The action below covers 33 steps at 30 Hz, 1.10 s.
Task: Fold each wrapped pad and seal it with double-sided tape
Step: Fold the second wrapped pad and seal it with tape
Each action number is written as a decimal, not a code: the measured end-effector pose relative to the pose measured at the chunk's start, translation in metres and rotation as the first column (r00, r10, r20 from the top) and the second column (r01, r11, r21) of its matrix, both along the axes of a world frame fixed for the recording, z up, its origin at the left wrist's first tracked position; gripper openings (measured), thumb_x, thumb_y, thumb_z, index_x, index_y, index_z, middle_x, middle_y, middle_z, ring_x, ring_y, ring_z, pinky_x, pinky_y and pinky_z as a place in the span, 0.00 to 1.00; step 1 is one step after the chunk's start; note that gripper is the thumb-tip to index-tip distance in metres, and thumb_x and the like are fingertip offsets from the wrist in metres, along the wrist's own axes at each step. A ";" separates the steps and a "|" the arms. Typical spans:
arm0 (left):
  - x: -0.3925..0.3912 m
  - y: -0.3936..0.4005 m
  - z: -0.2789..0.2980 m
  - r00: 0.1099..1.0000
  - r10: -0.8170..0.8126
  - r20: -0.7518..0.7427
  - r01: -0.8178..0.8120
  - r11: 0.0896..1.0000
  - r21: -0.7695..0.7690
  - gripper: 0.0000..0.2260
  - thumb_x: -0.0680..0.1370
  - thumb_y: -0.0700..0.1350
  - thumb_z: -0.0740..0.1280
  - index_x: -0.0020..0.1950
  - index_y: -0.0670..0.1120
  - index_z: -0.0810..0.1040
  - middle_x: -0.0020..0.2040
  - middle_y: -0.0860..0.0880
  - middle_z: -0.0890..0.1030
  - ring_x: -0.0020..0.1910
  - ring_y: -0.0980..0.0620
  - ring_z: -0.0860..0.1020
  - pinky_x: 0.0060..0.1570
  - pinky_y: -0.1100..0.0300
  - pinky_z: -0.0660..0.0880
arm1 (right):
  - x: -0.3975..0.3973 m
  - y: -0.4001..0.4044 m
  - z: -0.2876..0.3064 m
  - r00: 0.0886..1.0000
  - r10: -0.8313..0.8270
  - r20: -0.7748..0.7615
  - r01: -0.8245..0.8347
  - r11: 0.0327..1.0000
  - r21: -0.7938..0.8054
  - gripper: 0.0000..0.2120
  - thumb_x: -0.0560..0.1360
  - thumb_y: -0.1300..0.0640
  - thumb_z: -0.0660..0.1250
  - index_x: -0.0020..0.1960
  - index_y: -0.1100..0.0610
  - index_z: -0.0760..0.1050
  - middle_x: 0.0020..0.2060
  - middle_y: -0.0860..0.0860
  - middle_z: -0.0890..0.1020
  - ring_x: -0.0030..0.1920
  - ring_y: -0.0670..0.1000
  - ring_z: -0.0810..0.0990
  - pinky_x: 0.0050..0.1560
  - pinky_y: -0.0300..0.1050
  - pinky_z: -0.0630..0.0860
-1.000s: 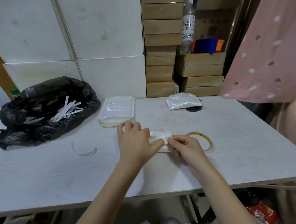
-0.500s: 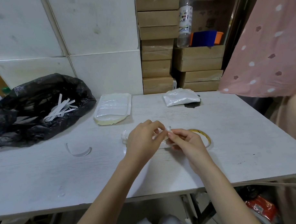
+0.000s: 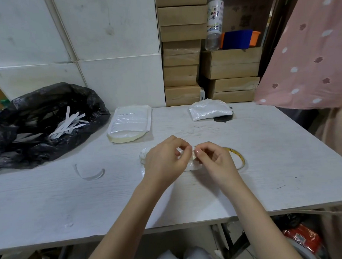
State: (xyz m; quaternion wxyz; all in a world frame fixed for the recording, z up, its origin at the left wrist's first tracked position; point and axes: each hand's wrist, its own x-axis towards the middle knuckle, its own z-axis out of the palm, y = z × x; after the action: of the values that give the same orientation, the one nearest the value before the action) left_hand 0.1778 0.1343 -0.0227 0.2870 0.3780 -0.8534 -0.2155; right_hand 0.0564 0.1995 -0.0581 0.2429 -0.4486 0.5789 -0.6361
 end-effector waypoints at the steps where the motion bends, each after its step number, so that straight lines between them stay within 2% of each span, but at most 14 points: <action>1: 0.001 0.000 0.001 1.000 0.002 0.003 -0.002 1.000 0.007 0.05 0.75 0.51 0.66 0.41 0.55 0.80 0.43 0.57 0.80 0.40 0.60 0.78 0.43 0.62 0.70 | 0.000 -0.001 -0.001 1.000 0.000 -0.021 0.000 1.000 -0.010 0.09 0.75 0.63 0.66 0.38 0.54 0.77 0.29 0.42 0.79 0.34 0.43 0.76 0.39 0.34 0.72; 10: 0.001 -0.005 0.009 0.994 -0.024 0.109 0.020 0.999 0.041 0.06 0.76 0.53 0.66 0.43 0.54 0.81 0.46 0.57 0.81 0.44 0.59 0.79 0.44 0.61 0.71 | -0.002 -0.004 -0.006 0.987 -0.013 -0.162 0.010 1.000 -0.015 0.05 0.73 0.57 0.63 0.39 0.52 0.76 0.33 0.40 0.79 0.36 0.41 0.75 0.40 0.31 0.70; 16: -0.003 0.000 0.014 0.988 0.020 0.152 -0.022 1.000 0.010 0.07 0.75 0.50 0.63 0.45 0.52 0.81 0.44 0.54 0.82 0.46 0.56 0.79 0.44 0.60 0.70 | 0.001 -0.005 -0.004 0.966 -0.049 -0.254 0.054 0.998 0.014 0.08 0.77 0.64 0.63 0.41 0.58 0.76 0.34 0.45 0.79 0.37 0.43 0.75 0.41 0.30 0.70; 25: -0.003 -0.003 0.011 0.988 0.016 0.150 -0.010 0.999 -0.036 0.07 0.76 0.50 0.63 0.44 0.52 0.80 0.44 0.55 0.82 0.44 0.57 0.80 0.43 0.60 0.71 | 0.001 -0.002 -0.001 0.972 -0.039 -0.231 0.048 0.998 0.038 0.07 0.76 0.64 0.63 0.41 0.59 0.77 0.34 0.44 0.79 0.38 0.43 0.75 0.40 0.32 0.70; 30: 0.000 -0.006 0.008 0.988 -0.003 0.151 0.003 1.000 -0.003 0.09 0.77 0.55 0.63 0.46 0.54 0.81 0.43 0.54 0.84 0.46 0.58 0.79 0.41 0.62 0.68 | 0.000 -0.003 -0.004 0.974 -0.048 -0.223 0.058 0.998 0.039 0.07 0.76 0.63 0.63 0.41 0.58 0.77 0.33 0.40 0.79 0.38 0.43 0.76 0.40 0.33 0.71; 33: 0.001 -0.007 0.008 0.989 -0.008 0.147 0.010 1.000 -0.017 0.08 0.78 0.53 0.63 0.48 0.53 0.81 0.44 0.54 0.84 0.47 0.57 0.79 0.42 0.62 0.67 | 0.001 -0.003 -0.005 0.974 -0.042 -0.224 0.051 0.998 0.034 0.07 0.77 0.63 0.63 0.41 0.58 0.76 0.34 0.41 0.79 0.38 0.43 0.76 0.42 0.34 0.71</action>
State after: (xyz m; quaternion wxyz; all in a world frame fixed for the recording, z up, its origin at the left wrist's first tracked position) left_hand 0.1787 0.1270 -0.0147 0.2254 0.3865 -0.8758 -0.1809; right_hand 0.0572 0.1969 -0.0630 0.1701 -0.4986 0.6252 -0.5758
